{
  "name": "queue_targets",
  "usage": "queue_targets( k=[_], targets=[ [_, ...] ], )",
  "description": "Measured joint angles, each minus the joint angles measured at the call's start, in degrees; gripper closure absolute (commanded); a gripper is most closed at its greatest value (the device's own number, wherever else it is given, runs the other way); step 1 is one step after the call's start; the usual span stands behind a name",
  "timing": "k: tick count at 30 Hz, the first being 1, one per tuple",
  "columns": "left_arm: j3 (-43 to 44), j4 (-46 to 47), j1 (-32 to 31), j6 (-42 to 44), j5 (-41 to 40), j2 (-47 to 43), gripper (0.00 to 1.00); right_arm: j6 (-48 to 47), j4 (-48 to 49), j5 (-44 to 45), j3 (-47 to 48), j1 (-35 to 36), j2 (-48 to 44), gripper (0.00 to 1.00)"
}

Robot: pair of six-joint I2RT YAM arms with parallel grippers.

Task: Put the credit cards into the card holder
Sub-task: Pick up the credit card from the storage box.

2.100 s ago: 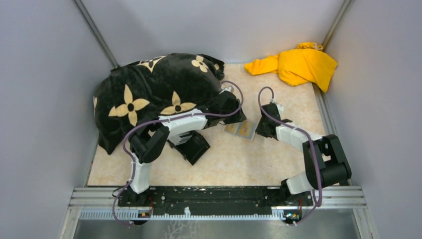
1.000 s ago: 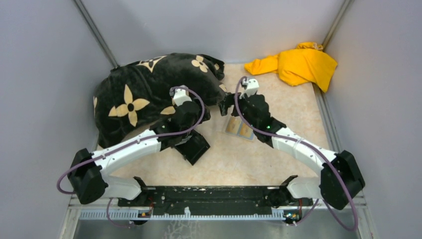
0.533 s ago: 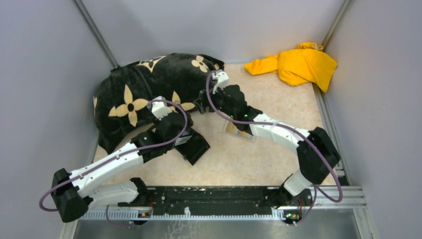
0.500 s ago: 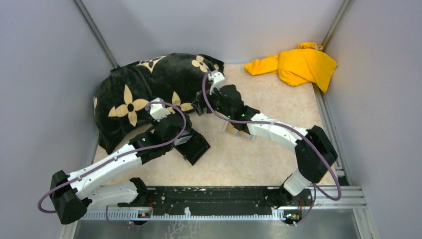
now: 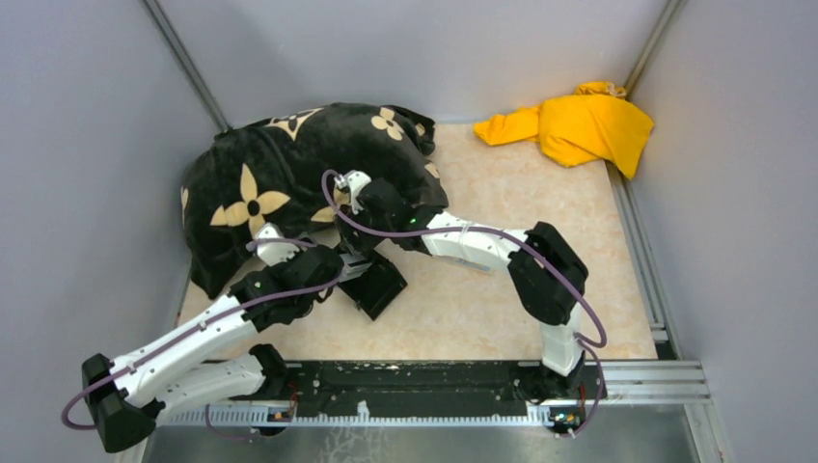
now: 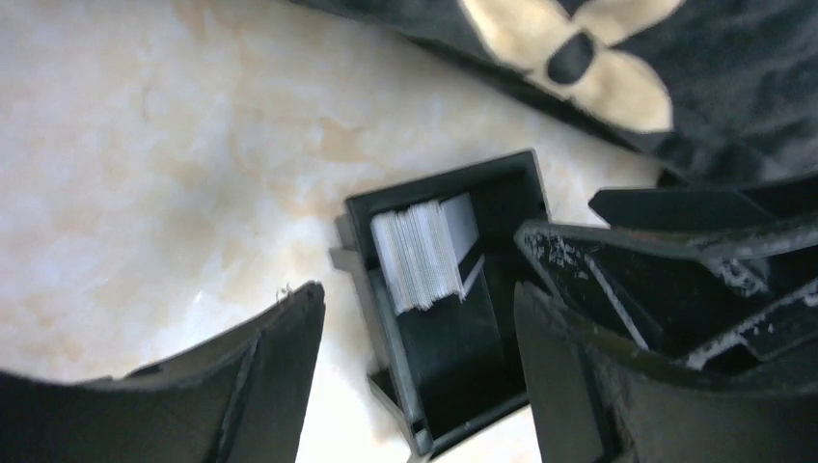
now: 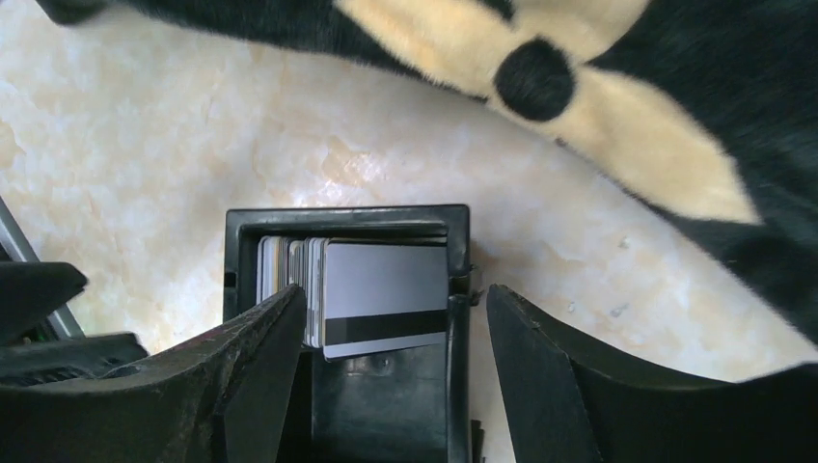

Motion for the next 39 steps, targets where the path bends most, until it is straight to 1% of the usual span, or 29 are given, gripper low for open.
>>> queue_targets(
  k=[3, 8, 15, 29, 30, 32, 34, 39],
  targets=[
    [-0.6, -5.0, 0.0, -6.2, 0.2, -1.9, 0.24, 0.2, -2.5, -0.2, 0.6, 0.9, 1.5, 0.33],
    [-1.3, -8.9, 0.0, -11.3, 0.6, -3.8, 0.24, 0.4, -5.9, -0.4, 3.7, 2.0, 3.8, 0.34],
    [-1.9, -10.5, 0.0, -14.3, 1.2, -4.0, 0.24, 0.7, -7.6, -0.6, 5.9, 3.4, 5.6, 0.35],
    [-2.8, -11.1, 0.0, -15.9, 1.6, -4.4, 0.24, 2.6, -9.2, -2.5, 7.1, 3.9, 9.7, 0.39],
    [-2.8, -11.1, 0.0, -16.0, 1.6, -4.5, 0.24, 2.7, -9.5, -2.7, 7.5, 3.9, 9.9, 0.41],
    [-3.0, -11.2, 0.0, -16.0, 1.7, -4.9, 0.24, 3.0, -9.6, -2.8, 8.0, 3.9, 10.1, 0.48],
    [-3.1, -11.2, 0.0, -16.0, 1.7, -5.1, 0.24, 3.7, -9.9, -3.1, 8.6, 3.8, 10.5, 0.58],
    [-3.1, -11.2, 0.0, -16.0, 1.6, -5.2, 0.24, 6.1, -9.7, -4.7, 8.9, 3.2, 10.8, 0.68]
  ],
)
